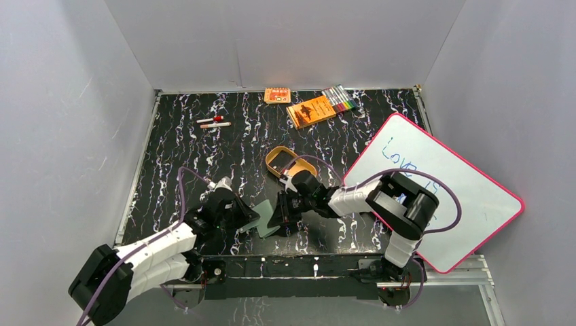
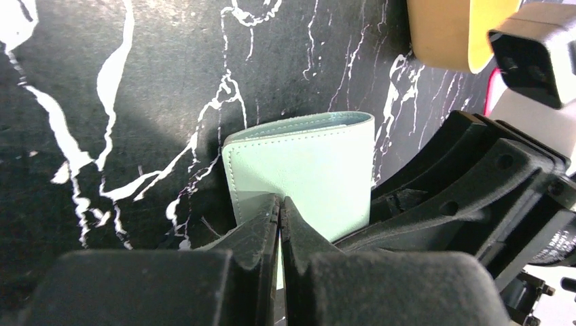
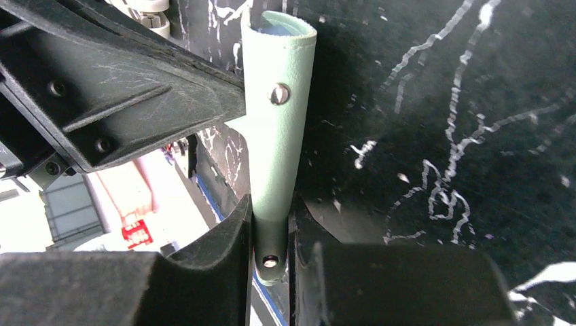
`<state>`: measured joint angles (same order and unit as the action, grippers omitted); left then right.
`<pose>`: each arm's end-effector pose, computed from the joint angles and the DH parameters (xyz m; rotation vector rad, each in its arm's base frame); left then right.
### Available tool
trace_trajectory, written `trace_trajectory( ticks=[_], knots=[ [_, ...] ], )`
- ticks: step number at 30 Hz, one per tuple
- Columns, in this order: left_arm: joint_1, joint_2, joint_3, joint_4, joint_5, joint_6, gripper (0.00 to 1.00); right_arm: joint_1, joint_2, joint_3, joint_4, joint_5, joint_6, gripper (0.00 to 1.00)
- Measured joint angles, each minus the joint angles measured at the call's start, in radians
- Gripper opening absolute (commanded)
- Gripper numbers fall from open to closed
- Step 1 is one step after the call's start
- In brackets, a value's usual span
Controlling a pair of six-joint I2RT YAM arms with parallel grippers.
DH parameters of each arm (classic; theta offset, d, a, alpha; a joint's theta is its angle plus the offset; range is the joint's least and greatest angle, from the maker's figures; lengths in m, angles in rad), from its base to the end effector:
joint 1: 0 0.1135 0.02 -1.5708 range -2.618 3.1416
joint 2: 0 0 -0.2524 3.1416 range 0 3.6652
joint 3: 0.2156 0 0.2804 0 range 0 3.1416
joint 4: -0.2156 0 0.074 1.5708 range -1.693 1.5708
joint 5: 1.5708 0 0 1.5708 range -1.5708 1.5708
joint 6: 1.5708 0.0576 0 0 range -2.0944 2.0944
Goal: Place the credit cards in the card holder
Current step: Pick up the card holder from the center of the board, then turn over the card holder.
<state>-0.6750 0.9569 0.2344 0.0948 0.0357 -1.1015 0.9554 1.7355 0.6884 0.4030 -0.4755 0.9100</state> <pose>0.1753 -0.1430 0.1064 -0.4856 2.3457 -0.9748 0.1808 0.3014 0.0801 -0.3717 2.5780 1.4110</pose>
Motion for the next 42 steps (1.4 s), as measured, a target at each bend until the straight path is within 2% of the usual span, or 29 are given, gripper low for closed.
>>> trace_trajectory(
  ticks=[3,4,7,11,16,20,22,26,31,37,42],
  knots=[
    [0.000,-0.049,0.022,-0.090,-0.029,0.003,0.01,0.024,-0.014,0.036,-0.058,0.034,-0.051,0.00],
    [0.000,-0.069,0.034,-0.138,-0.044,0.008,0.07,0.037,-0.030,0.052,-0.095,0.056,-0.078,0.00],
    [0.000,-0.149,0.094,-0.304,-0.085,0.025,0.39,0.065,-0.102,0.108,-0.232,0.125,-0.171,0.00],
    [0.000,-0.220,0.285,-0.472,-0.154,0.044,0.62,0.075,-0.217,0.227,-0.415,0.246,-0.331,0.00],
    [0.000,-0.233,0.587,-0.581,-0.267,0.071,0.73,0.086,-0.298,0.394,-0.582,0.507,-0.601,0.00],
    [0.000,-0.211,0.802,-0.642,-0.360,0.096,0.75,0.108,-0.346,0.451,-0.578,0.748,-0.893,0.00],
    [0.000,-0.190,0.904,-0.656,-0.393,0.107,0.76,0.118,-0.374,0.443,-0.501,0.861,-1.101,0.00],
    [0.000,-0.147,1.062,-0.657,-0.411,0.122,0.76,0.139,-0.412,0.369,-0.196,1.006,-1.527,0.00],
    [0.000,-0.112,1.109,-0.634,-0.356,0.121,0.79,0.207,-0.415,0.212,0.237,1.060,-2.050,0.00],
    [0.000,-0.076,1.034,-0.522,-0.207,0.117,0.80,0.289,-0.415,0.117,0.476,1.044,-2.422,0.00],
    [0.000,-0.060,0.978,-0.484,-0.106,0.110,0.80,0.302,-0.419,0.113,0.573,1.037,-2.584,0.00]
  ],
)
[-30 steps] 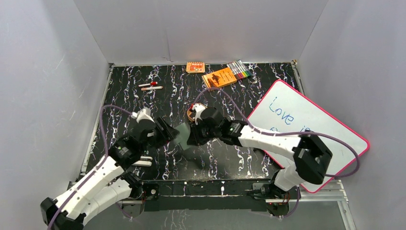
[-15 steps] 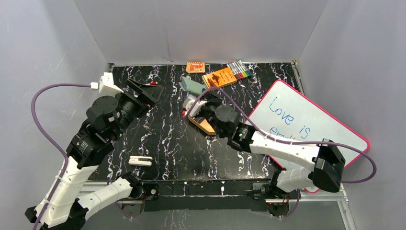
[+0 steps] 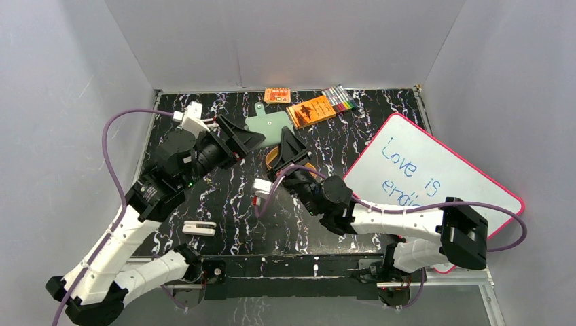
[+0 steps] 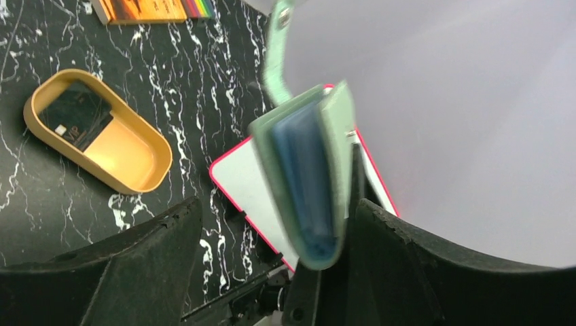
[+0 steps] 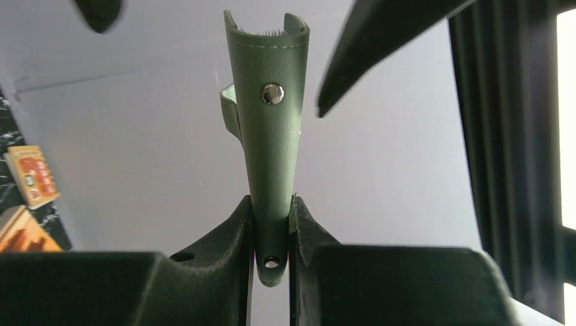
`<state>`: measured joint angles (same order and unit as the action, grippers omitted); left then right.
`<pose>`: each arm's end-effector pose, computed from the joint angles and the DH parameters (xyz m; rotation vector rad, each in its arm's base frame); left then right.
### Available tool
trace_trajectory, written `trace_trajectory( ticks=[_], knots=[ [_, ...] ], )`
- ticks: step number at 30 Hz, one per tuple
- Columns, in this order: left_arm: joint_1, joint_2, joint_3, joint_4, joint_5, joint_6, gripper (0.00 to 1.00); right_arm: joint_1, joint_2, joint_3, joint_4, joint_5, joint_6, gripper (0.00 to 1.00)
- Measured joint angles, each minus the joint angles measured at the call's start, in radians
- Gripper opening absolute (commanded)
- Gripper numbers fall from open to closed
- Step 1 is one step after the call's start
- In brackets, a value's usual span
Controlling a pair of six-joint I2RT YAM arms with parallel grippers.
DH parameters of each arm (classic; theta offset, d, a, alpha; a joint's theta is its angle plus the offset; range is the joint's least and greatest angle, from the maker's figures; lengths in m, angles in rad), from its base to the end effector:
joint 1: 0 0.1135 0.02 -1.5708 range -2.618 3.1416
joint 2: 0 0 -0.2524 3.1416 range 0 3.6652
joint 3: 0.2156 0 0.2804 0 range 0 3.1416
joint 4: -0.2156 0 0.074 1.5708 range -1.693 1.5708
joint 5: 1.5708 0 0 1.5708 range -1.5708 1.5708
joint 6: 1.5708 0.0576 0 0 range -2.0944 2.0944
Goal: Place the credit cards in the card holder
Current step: Turn over the card holder.
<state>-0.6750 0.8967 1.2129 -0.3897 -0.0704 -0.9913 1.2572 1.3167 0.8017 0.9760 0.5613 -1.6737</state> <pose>0.1862 -0.1438 0.4432 -0.3395 1.7574 -1.1877 0.1323 0.3087 0.3297 -1.0387 0.6235 -0.6762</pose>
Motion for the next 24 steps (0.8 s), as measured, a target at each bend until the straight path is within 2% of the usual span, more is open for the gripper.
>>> trace_trajectory(
  ticks=[7,11,21,24],
  knots=[
    [0.000,-0.068,-0.060,0.008,0.032,-0.033,0.80,0.009,-0.004,-0.002,0.053,-0.003,-0.080,0.00],
    [0.000,-0.072,-0.060,0.027,0.042,-0.045,0.72,0.023,0.001,-0.002,0.079,0.000,-0.092,0.00],
    [0.000,-0.054,-0.127,0.145,0.098,-0.063,0.38,0.041,0.031,-0.002,0.074,0.016,-0.093,0.00],
    [0.000,-0.051,-0.127,0.169,0.109,-0.066,0.17,0.048,0.033,-0.002,0.076,0.023,-0.095,0.00]
  ],
)
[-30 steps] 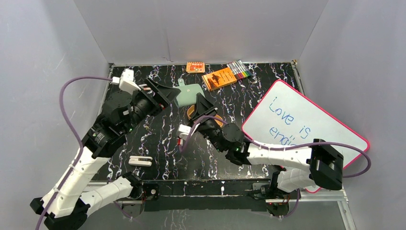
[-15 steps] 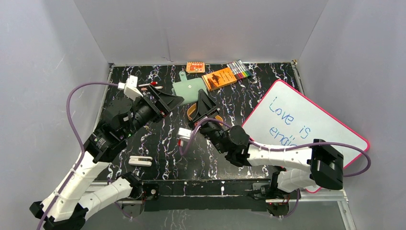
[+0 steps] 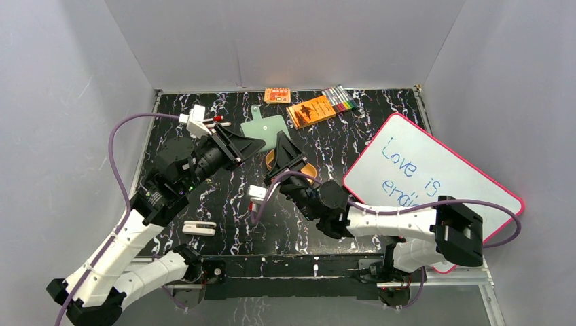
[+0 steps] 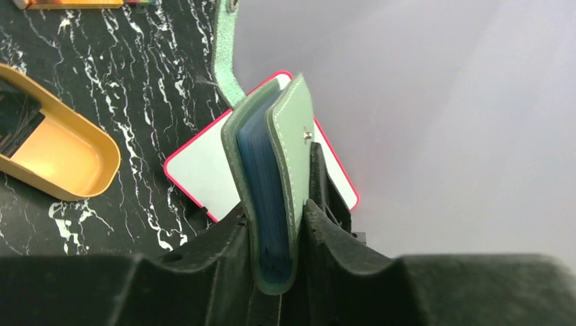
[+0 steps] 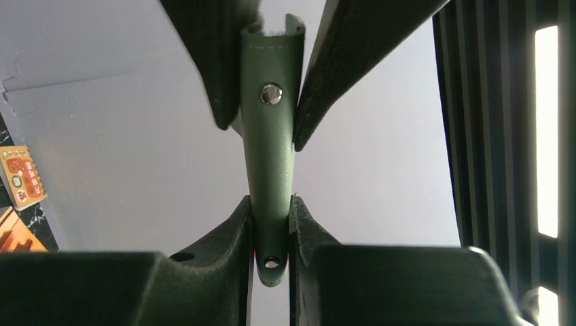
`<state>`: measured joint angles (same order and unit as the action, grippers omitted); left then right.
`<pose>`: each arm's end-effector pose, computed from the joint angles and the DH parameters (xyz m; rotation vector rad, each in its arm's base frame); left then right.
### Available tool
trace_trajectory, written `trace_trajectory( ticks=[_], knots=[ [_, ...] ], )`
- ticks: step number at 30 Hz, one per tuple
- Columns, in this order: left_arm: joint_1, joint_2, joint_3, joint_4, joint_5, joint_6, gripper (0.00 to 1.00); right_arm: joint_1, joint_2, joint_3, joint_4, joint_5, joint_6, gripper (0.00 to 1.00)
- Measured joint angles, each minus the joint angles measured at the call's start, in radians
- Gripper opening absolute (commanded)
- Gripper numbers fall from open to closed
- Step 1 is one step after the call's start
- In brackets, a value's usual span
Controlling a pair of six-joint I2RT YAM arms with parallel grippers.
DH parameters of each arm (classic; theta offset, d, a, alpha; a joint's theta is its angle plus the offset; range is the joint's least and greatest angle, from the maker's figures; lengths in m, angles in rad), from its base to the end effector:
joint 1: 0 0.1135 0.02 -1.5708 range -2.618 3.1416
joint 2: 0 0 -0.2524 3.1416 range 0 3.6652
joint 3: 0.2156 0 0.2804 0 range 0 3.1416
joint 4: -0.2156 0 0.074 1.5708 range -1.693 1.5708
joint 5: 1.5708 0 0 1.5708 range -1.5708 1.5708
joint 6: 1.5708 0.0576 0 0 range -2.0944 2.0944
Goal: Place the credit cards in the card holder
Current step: Turn over the card holder.
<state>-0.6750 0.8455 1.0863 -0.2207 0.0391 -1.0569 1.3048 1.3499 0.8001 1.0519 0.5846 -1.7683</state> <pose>0.1827 -0.1491 0.4286 -0.2942 1.7038 -1.3654 0.1191 0.3164 0.3265 -1.0394 0.5741 -0.7208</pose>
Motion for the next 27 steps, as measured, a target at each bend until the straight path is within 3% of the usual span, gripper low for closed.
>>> trace_trajectory(
  ticks=[2,3,5,6,8,12,16,19,27],
  knots=[
    [0.000,0.001,0.000,0.019,0.003,0.002,0.00,0.005,0.000,0.000,0.000,0.013,0.000,0.00],
    [0.000,0.002,-0.001,0.028,0.006,0.003,0.00,0.009,0.000,0.000,0.001,0.023,0.003,0.04],
    [-0.001,0.002,-0.002,0.040,0.006,0.007,0.00,0.021,0.000,0.013,-0.015,0.058,0.020,0.46],
    [-0.001,0.001,-0.005,0.042,0.005,0.010,0.00,0.028,0.000,0.027,-0.045,0.080,0.044,0.59],
    [-0.001,-0.004,-0.012,0.040,-0.011,0.029,0.00,0.044,-0.002,0.077,-0.166,0.126,0.140,0.73],
    [-0.001,-0.019,-0.023,0.000,-0.067,0.122,0.00,0.077,-0.051,0.227,-0.645,0.110,0.520,0.88],
    [0.000,-0.077,-0.023,-0.076,-0.084,0.290,0.00,0.050,-0.179,0.290,-0.996,-0.051,0.921,0.91],
    [0.000,-0.142,-0.018,-0.136,-0.041,0.434,0.00,0.004,-0.286,0.285,-1.135,-0.219,1.174,0.99],
    [0.002,-0.232,0.021,-0.208,0.326,0.718,0.00,-0.241,-0.498,0.208,-1.119,-0.791,1.735,0.99]
  ],
)
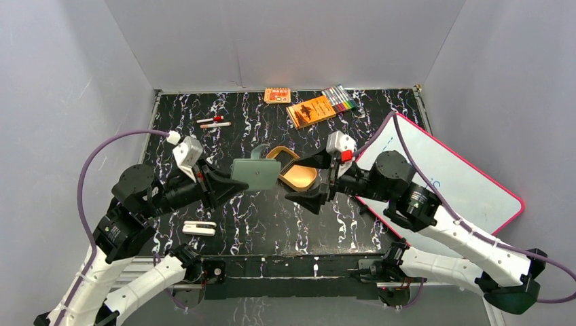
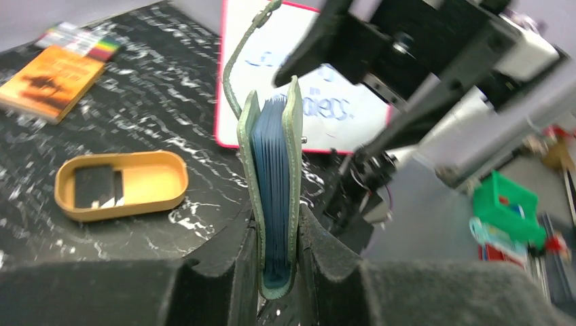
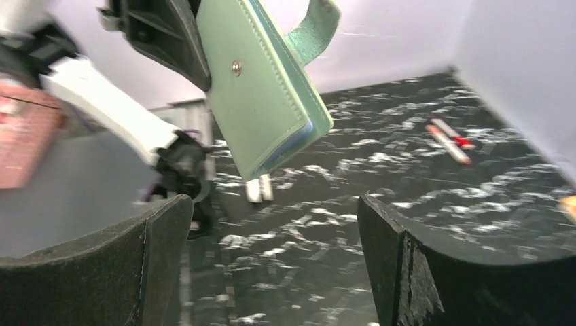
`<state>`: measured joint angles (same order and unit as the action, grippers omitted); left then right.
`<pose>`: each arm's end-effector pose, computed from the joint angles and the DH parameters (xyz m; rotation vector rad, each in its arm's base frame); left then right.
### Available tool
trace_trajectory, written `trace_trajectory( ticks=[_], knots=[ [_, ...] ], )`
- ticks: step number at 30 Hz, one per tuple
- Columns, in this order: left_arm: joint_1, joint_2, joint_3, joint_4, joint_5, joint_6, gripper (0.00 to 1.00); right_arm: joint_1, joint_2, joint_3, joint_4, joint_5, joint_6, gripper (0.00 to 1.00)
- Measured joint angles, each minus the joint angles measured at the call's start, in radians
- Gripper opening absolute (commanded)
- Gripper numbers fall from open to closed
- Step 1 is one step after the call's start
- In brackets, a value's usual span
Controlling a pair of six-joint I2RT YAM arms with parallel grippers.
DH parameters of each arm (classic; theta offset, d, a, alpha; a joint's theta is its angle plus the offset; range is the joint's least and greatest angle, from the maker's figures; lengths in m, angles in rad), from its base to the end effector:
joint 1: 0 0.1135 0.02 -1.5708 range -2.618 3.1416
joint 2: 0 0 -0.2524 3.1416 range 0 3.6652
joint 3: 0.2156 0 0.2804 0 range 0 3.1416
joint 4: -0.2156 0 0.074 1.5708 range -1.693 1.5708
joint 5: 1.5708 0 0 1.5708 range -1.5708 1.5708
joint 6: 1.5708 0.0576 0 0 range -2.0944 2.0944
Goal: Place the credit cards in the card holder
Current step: Turn over the card holder.
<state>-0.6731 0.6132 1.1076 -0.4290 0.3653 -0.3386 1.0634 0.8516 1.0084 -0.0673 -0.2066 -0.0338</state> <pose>0.1074 -0.1119 0.4499 0.5701 1.5055 -1.0723 0.1086 0.2197 0.4171 -0.9601 1.2332 0.9764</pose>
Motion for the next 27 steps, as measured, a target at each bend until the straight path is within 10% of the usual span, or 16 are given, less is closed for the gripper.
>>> trace_trajectory(
  ticks=[12,27],
  knots=[
    [0.000,0.071,0.101,0.027,0.397,0.179,0.00,-0.067,-0.011,-0.135,0.327,-0.428,0.542,0.99],
    [0.000,0.149,0.132,0.093,0.533,0.164,0.00,-0.068,0.015,-0.141,0.589,-0.422,0.711,0.72]
  ],
)
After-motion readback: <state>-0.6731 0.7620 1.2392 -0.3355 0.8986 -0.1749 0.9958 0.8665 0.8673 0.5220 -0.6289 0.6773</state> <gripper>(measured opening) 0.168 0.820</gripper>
